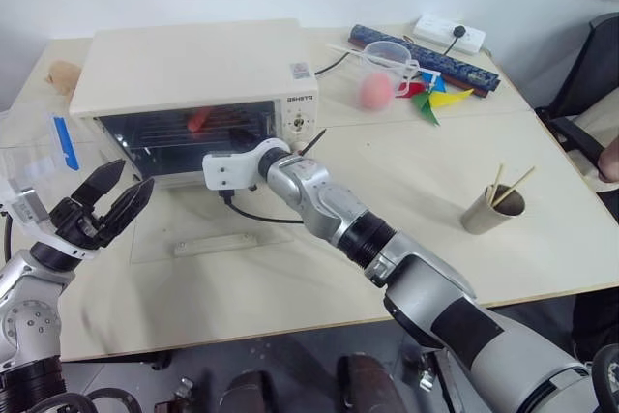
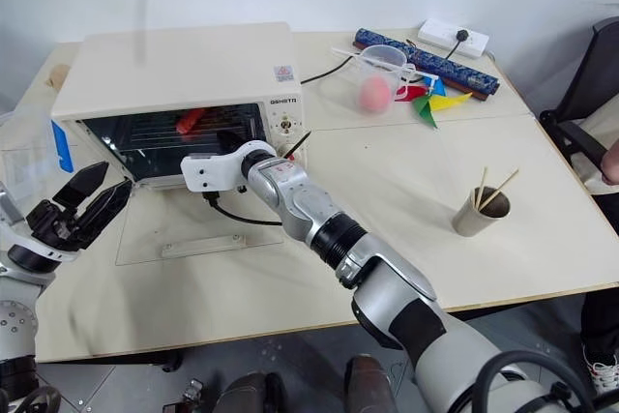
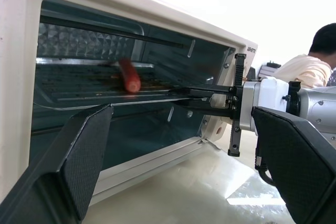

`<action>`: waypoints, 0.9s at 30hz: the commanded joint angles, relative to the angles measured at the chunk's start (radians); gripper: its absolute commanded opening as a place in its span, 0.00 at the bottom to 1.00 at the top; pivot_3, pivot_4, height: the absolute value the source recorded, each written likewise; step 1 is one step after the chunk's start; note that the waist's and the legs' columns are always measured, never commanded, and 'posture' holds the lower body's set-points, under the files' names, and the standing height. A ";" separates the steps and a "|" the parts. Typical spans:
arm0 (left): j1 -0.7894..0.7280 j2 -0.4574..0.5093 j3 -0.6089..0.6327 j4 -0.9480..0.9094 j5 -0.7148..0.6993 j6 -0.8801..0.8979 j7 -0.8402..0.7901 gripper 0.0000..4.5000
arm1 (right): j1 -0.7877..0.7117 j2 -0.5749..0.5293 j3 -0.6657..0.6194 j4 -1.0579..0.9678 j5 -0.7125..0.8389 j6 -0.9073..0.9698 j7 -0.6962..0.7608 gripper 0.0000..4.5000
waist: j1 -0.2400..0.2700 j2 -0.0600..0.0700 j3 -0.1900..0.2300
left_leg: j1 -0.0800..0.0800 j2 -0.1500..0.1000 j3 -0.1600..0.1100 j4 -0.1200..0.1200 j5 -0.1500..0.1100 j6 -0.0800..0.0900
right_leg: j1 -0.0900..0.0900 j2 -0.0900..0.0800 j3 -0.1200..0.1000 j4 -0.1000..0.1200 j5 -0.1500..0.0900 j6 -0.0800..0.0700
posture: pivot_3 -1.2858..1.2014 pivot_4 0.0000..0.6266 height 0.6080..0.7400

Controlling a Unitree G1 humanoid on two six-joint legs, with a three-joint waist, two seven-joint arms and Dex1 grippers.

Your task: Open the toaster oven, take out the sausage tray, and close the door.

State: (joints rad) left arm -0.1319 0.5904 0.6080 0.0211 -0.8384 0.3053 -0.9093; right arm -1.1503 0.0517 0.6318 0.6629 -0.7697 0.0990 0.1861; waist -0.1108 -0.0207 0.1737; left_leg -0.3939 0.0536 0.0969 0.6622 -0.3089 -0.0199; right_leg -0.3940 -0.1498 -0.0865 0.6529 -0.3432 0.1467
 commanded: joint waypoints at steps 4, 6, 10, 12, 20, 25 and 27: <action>-0.023 0.017 0.021 -0.010 -0.048 0.022 -0.018 1.00 | 0.030 -0.003 -0.020 -0.165 0.001 0.000 0.024 0.01 | 0.000 0.000 0.000 | 0.000 0.000 0.000 0.000 0.000 0.000 | 0.000 0.000 -0.001 0.000 0.000 0.000 | 0.52 0.24 1.00; -0.035 0.030 0.025 -0.005 -0.060 0.037 -0.027 1.00 | 0.040 -0.009 -0.020 -0.189 -0.002 0.001 0.035 0.01 | 0.000 0.000 0.000 | -0.001 0.000 -0.001 0.000 0.000 0.000 | 0.000 0.000 -0.001 0.000 0.000 0.000 | 0.52 0.24 1.00; -0.094 0.065 0.025 0.054 -0.050 0.035 -0.048 1.00 | 0.063 -0.027 -0.014 -0.235 -0.006 -0.017 0.054 0.01 | 0.000 0.000 0.000 | -0.002 0.000 -0.001 0.000 0.000 0.000 | 0.000 0.000 -0.003 0.000 0.000 0.000 | 0.52 0.24 1.00; -0.132 0.081 0.024 0.087 -0.046 0.033 -0.053 1.00 | 0.076 -0.038 -0.013 -0.258 -0.011 -0.023 0.064 0.01 | 0.000 0.000 0.000 | -0.002 -0.001 -0.001 0.000 0.000 0.000 | 0.000 0.000 -0.004 0.000 0.000 0.000 | 0.52 0.24 1.00; -0.226 0.128 0.004 0.194 -0.004 0.015 -0.097 1.00 | 0.133 -0.090 -0.017 -0.366 -0.029 -0.029 0.112 0.01 | 0.000 0.000 0.000 | -0.005 -0.001 0.000 0.001 0.000 -0.001 | 0.000 0.000 -0.008 0.000 0.000 0.000 | 0.52 0.24 1.00; -0.257 0.135 -0.006 0.235 0.018 0.002 -0.116 1.00 | 0.189 -0.122 -0.015 -0.449 -0.046 -0.024 0.132 0.01 | 0.003 0.000 0.000 | -0.008 -0.001 -0.003 0.002 0.000 -0.001 | 0.000 0.000 -0.013 0.000 0.000 0.000 | 0.52 0.24 1.00; -0.262 0.134 -0.007 0.239 0.022 -0.002 -0.118 1.00 | 0.212 -0.135 -0.018 -0.483 -0.053 -0.023 0.137 0.01 | 0.005 0.000 0.000 | -0.009 -0.001 -0.004 0.002 0.000 -0.001 | 0.000 -0.001 -0.014 0.000 0.000 0.000 | 0.52 0.24 1.00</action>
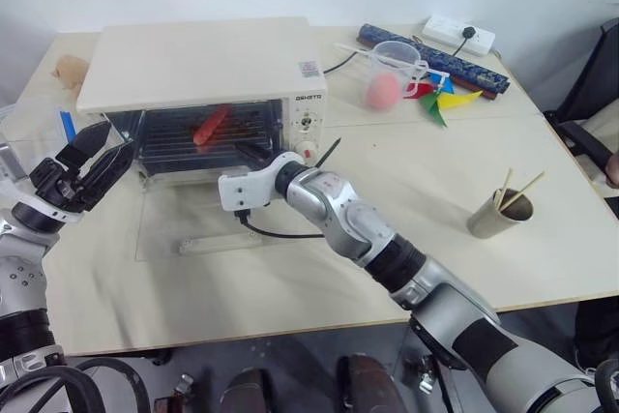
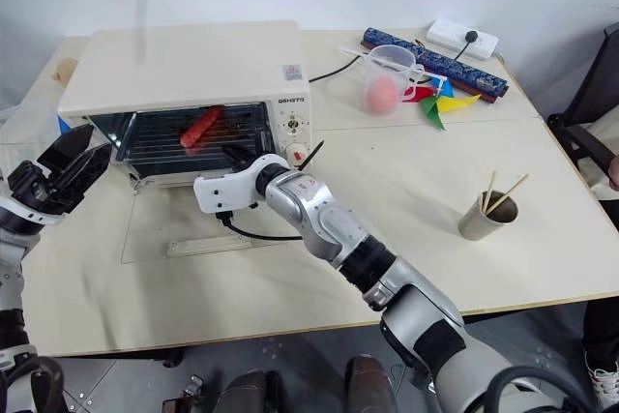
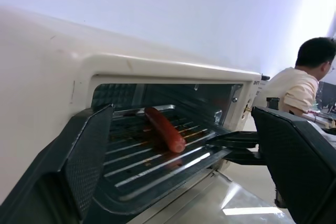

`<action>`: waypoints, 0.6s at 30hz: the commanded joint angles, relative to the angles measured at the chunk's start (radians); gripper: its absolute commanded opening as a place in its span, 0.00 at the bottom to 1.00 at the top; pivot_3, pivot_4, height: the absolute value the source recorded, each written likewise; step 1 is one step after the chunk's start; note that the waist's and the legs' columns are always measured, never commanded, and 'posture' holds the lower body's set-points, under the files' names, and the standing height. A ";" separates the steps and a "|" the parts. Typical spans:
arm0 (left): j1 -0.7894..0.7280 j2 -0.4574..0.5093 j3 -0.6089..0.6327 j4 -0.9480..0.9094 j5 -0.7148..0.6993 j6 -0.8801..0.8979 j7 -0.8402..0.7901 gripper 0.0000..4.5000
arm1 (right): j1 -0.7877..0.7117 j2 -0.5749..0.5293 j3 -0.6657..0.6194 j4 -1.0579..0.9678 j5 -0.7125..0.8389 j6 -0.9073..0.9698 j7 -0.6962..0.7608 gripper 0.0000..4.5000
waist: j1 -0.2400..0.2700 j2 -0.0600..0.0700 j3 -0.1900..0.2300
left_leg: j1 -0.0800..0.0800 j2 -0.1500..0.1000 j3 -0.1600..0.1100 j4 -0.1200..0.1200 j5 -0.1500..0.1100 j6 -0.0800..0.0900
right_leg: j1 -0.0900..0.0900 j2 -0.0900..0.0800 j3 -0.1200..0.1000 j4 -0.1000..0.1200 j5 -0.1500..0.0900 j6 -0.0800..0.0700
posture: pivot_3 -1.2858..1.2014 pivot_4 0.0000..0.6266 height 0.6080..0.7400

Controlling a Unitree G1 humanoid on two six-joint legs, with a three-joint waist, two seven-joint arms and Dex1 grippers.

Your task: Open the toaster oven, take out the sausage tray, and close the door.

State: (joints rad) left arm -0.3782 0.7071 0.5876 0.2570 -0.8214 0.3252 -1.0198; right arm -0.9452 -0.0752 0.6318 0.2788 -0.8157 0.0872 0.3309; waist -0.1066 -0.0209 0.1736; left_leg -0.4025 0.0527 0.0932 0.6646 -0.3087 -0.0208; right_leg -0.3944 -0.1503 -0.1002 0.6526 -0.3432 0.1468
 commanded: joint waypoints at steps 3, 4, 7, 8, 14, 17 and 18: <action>-0.017 0.015 0.014 0.002 0.008 -0.021 -0.009 1.00 | 0.031 -0.030 -0.025 -0.142 -0.010 -0.026 -0.004 0.01 | 0.006 0.000 0.000 | 0.000 0.000 0.000 0.000 0.000 0.000 | 0.000 0.000 -0.001 0.000 0.000 0.000 | 0.52 0.24 1.00; -0.017 0.015 0.013 0.003 0.009 -0.020 -0.009 1.00 | 0.040 -0.040 -0.029 -0.157 -0.008 -0.034 -0.003 0.01 | 0.008 0.000 0.000 | 0.000 0.000 0.000 0.000 0.000 0.000 | 0.000 0.000 -0.001 0.000 0.000 0.000 | 0.52 0.24 1.00; -0.016 0.015 0.012 0.008 0.012 -0.019 -0.012 1.00 | 0.066 -0.066 -0.043 -0.205 0.007 -0.055 0.010 0.01 | 0.019 0.000 0.000 | 0.000 0.000 0.000 0.000 0.000 0.000 | 0.000 0.000 -0.001 0.000 0.000 0.000 | 0.52 0.24 1.00; -0.016 0.016 0.011 0.011 0.013 -0.020 -0.015 1.00 | 0.077 -0.077 -0.049 -0.229 0.018 -0.061 0.022 0.01 | 0.022 0.000 0.000 | 0.000 0.000 0.000 0.000 0.000 0.000 | 0.000 0.000 -0.001 0.000 0.000 0.000 | 0.52 0.24 1.00; -0.014 0.021 0.014 0.034 0.018 -0.027 -0.030 1.00 | 0.131 -0.117 -0.062 -0.340 0.034 -0.069 0.080 0.01 | 0.027 0.000 0.000 | -0.001 0.000 -0.001 0.001 0.000 0.000 | 0.000 0.000 -0.002 -0.001 0.000 0.000 | 0.52 0.24 1.00; -0.012 0.026 0.017 0.052 0.022 -0.033 -0.043 1.00 | 0.160 -0.131 -0.064 -0.386 0.037 -0.067 0.105 0.01 | 0.027 0.000 0.000 | -0.001 0.000 -0.001 0.001 0.000 0.000 | 0.000 0.000 -0.002 -0.001 0.000 0.000 | 0.52 0.24 1.00; -0.013 0.027 0.018 0.058 0.024 -0.034 -0.047 1.00 | 0.168 -0.135 -0.064 -0.399 0.037 -0.067 0.110 0.01 | 0.027 0.000 0.000 | -0.001 0.000 -0.001 0.001 0.000 0.000 | 0.000 0.000 -0.003 -0.001 0.000 0.000 | 0.52 0.24 1.00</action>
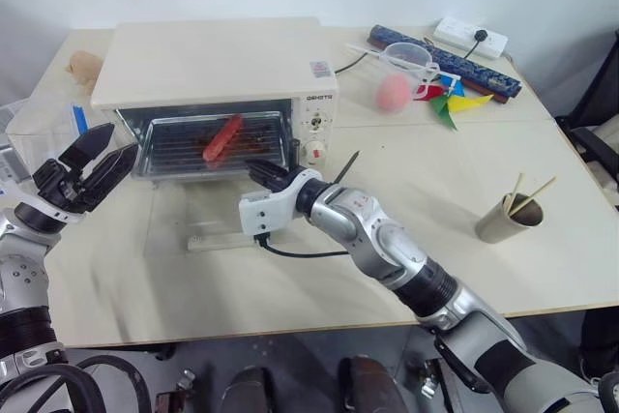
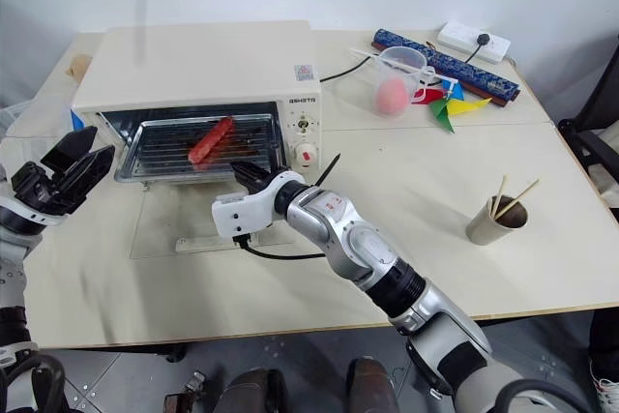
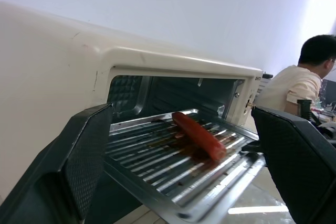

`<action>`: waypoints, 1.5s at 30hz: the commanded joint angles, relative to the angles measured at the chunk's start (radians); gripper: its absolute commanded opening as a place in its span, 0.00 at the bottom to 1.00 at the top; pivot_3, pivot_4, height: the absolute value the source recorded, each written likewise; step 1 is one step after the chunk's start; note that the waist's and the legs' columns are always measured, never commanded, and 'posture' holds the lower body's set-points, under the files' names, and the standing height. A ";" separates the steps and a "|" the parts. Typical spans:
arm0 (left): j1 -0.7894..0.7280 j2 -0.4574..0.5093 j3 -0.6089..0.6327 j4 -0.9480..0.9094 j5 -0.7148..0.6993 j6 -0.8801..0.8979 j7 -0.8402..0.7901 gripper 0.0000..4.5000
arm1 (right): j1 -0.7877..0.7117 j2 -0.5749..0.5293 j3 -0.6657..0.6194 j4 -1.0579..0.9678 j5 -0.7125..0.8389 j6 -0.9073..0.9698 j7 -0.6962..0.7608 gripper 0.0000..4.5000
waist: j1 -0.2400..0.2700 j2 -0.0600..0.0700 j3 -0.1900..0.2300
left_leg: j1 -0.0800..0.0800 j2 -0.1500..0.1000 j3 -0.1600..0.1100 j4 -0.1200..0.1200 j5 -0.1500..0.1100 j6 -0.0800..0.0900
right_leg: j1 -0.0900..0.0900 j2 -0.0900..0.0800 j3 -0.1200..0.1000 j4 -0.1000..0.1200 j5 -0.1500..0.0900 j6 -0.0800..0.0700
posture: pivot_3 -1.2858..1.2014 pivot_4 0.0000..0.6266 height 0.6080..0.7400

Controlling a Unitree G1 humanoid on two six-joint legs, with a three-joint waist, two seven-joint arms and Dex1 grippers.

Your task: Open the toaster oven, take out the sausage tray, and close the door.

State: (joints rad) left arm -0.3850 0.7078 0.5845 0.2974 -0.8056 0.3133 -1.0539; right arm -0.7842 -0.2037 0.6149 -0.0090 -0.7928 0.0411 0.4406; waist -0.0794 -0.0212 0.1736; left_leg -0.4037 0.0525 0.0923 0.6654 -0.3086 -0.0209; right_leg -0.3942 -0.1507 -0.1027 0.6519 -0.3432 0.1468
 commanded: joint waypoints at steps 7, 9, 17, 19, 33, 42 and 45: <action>0.000 0.042 0.025 0.039 0.009 -0.012 -0.037 1.00 | 0.075 -0.048 -0.054 -0.200 0.007 -0.039 0.025 0.01 | 0.004 0.000 0.000 | 0.000 0.000 0.000 0.000 0.000 0.000 | 0.000 0.000 0.000 0.000 0.000 0.000 | 0.52 0.24 1.00; 0.013 0.045 0.026 0.027 0.005 0.000 -0.038 1.00 | 0.095 -0.065 -0.056 -0.220 0.004 -0.054 0.026 0.01 | 0.005 0.000 0.000 | 0.000 0.000 0.000 0.000 0.000 0.000 | 0.000 0.000 0.000 0.000 0.000 0.000 | 0.52 0.24 1.00; 0.120 0.065 0.053 -0.084 -0.024 0.101 -0.003 1.00 | 0.150 -0.119 -0.078 -0.279 0.029 -0.114 0.054 0.01 | 0.004 0.000 0.000 | 0.000 0.001 0.001 0.001 0.000 -0.001 | 0.000 0.000 -0.001 0.000 0.000 0.000 | 0.52 0.24 1.00; 0.161 0.076 0.053 -0.124 -0.024 0.147 0.023 1.00 | 0.161 -0.130 -0.085 -0.294 0.040 -0.126 0.063 0.01 | 0.004 0.000 0.000 | 0.000 0.001 0.001 0.001 0.000 -0.001 | 0.000 0.000 0.000 0.000 0.000 0.000 | 0.52 0.24 1.00; 0.273 0.066 0.133 -0.378 -0.443 0.807 0.532 1.00 | 0.171 -0.208 -0.143 -0.265 0.074 -0.304 0.032 0.01 | 0.025 0.000 0.000 | 0.001 0.002 0.000 0.004 0.000 -0.001 | 0.002 0.000 0.001 -0.001 0.000 0.000 | 0.52 0.24 1.00; 0.236 0.059 0.129 -0.287 -0.773 0.956 0.802 1.00 | 0.184 -0.234 -0.164 -0.241 0.128 -0.411 0.029 0.01 | 0.025 0.000 0.000 | 0.002 0.002 -0.003 0.004 0.001 -0.001 | 0.002 0.000 0.002 0.000 0.000 0.000 | 0.52 0.24 1.00; 0.244 0.052 0.112 -0.292 -0.829 0.947 0.844 1.00 | 0.190 -0.245 -0.168 -0.242 0.163 -0.431 0.044 0.01 | 0.025 0.000 0.000 | 0.002 0.002 -0.003 0.004 0.001 -0.001 | 0.002 0.000 0.002 0.000 0.000 0.000 | 0.52 0.24 1.00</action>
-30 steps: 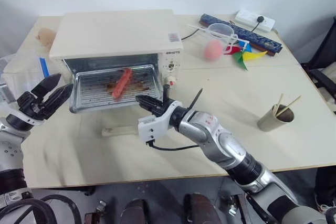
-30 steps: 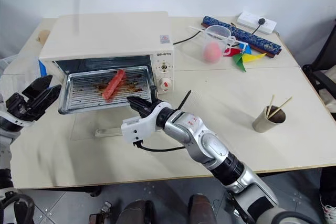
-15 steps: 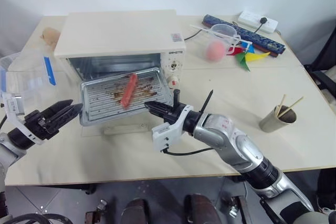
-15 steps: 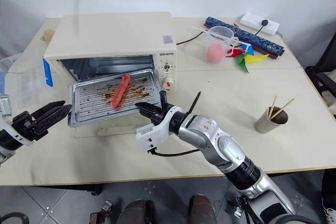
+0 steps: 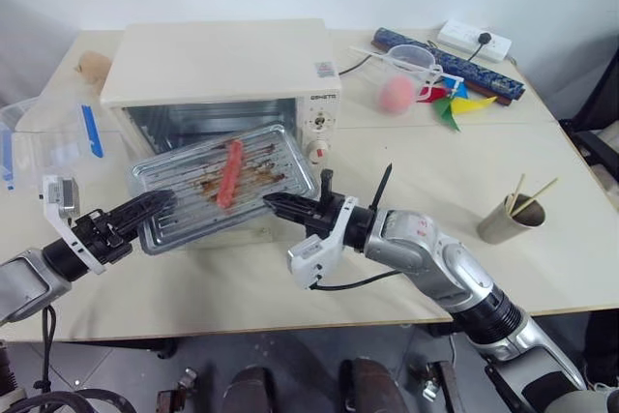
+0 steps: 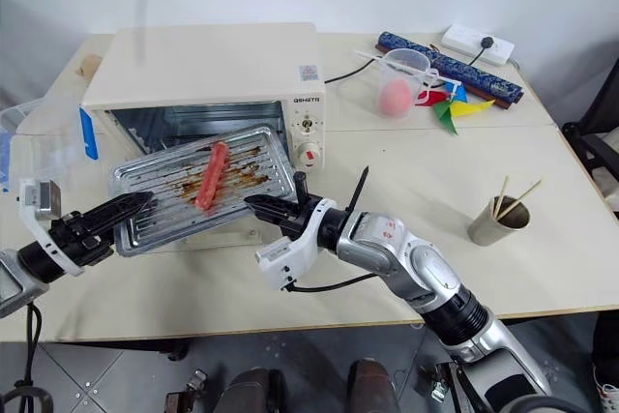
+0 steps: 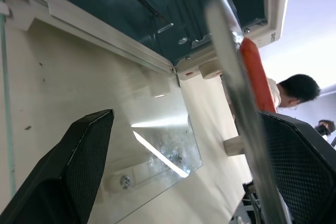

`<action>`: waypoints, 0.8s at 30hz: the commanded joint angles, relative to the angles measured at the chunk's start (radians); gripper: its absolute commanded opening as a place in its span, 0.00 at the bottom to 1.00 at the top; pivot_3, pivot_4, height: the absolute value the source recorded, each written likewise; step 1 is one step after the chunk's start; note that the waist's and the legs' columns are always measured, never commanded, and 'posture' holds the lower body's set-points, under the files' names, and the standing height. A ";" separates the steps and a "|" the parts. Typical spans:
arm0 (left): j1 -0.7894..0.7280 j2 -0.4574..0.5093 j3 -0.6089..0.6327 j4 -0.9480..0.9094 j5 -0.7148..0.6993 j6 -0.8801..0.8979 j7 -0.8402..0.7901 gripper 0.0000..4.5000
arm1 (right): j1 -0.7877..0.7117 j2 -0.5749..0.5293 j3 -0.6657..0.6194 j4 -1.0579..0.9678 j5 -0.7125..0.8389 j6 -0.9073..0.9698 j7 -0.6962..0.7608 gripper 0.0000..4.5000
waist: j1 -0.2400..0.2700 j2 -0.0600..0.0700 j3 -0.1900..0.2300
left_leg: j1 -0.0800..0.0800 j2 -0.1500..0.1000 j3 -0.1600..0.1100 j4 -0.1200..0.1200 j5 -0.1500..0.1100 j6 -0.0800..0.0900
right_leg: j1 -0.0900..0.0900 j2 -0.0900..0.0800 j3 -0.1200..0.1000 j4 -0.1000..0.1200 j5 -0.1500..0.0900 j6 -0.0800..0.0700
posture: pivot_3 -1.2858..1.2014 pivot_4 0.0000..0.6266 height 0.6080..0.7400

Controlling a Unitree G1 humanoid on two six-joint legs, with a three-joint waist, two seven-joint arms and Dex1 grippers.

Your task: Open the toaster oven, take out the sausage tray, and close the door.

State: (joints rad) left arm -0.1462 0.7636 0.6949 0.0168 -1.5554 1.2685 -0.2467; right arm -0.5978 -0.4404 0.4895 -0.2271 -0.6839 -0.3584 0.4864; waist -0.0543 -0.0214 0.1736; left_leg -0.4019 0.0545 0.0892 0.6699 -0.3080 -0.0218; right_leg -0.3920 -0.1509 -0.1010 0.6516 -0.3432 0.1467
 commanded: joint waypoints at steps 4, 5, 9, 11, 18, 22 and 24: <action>0.023 -0.002 -0.037 -0.027 -0.144 -0.014 0.084 1.00 | -0.001 -0.024 -0.050 -0.014 0.095 -0.062 0.017 0.01 | 0.001 0.000 0.000 | 0.000 0.000 0.000 0.000 0.000 0.000 | 0.000 0.000 0.000 0.000 0.000 0.000 | 0.52 0.24 1.00; 0.029 0.001 -0.045 -0.031 -0.152 -0.016 0.091 1.00 | -0.003 -0.026 -0.053 -0.012 0.100 -0.067 0.019 0.01 | 0.000 0.000 0.000 | 0.000 0.000 0.000 0.000 0.000 0.000 | 0.000 0.000 0.000 0.000 0.000 0.000 | 0.52 0.24 1.00; 0.049 0.011 -0.082 -0.052 -0.152 -0.023 0.095 0.79 | -0.020 -0.033 -0.061 0.015 0.108 -0.094 0.022 0.00 | 0.000 0.000 0.000 | 0.001 0.000 0.001 0.001 0.000 0.000 | 0.000 0.000 0.001 0.000 0.000 0.000 | 0.52 0.24 1.00; 0.052 0.016 -0.090 -0.050 -0.165 -0.030 0.096 0.67 | -0.025 -0.038 -0.060 0.025 0.116 -0.112 0.028 0.00 | 0.001 0.000 0.000 | 0.001 0.000 0.001 0.001 0.000 0.000 | 0.000 0.000 0.001 -0.001 0.000 0.000 | 0.52 0.24 1.00; 0.067 0.029 -0.106 -0.043 -0.211 -0.050 0.108 0.21 | -0.029 -0.043 -0.064 0.043 0.139 -0.145 0.046 0.00 | 0.001 0.000 0.000 | 0.001 0.000 0.001 0.001 0.000 0.000 | 0.001 0.000 0.002 -0.002 0.000 0.000 | 0.52 0.24 1.00; 0.094 0.039 -0.126 -0.052 -0.244 -0.058 0.122 0.00 | -0.029 -0.043 -0.067 0.053 0.195 -0.141 0.084 0.00 | 0.001 0.000 0.000 | 0.001 0.000 0.001 0.001 0.000 0.000 | 0.001 0.000 0.002 -0.003 0.000 0.000 | 0.52 0.24 1.00; 0.114 0.043 -0.138 -0.063 -0.258 -0.066 0.130 0.00 | -0.030 -0.037 -0.068 0.054 0.251 -0.123 0.119 0.00 | 0.001 0.000 0.000 | 0.001 0.000 0.001 0.001 0.000 0.000 | 0.001 0.000 0.002 -0.004 0.000 0.000 | 0.52 0.24 1.00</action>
State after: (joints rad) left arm -0.0563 0.7856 0.5721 -0.0153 -1.8217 1.1975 -0.1437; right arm -0.6041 -0.4905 0.4640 -0.1343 -0.5170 -0.4895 0.6053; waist -0.0538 -0.0213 0.1736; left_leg -0.4011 0.0544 0.0898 0.6706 -0.3080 -0.0216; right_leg -0.3907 -0.1507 -0.0984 0.6470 -0.3434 0.1463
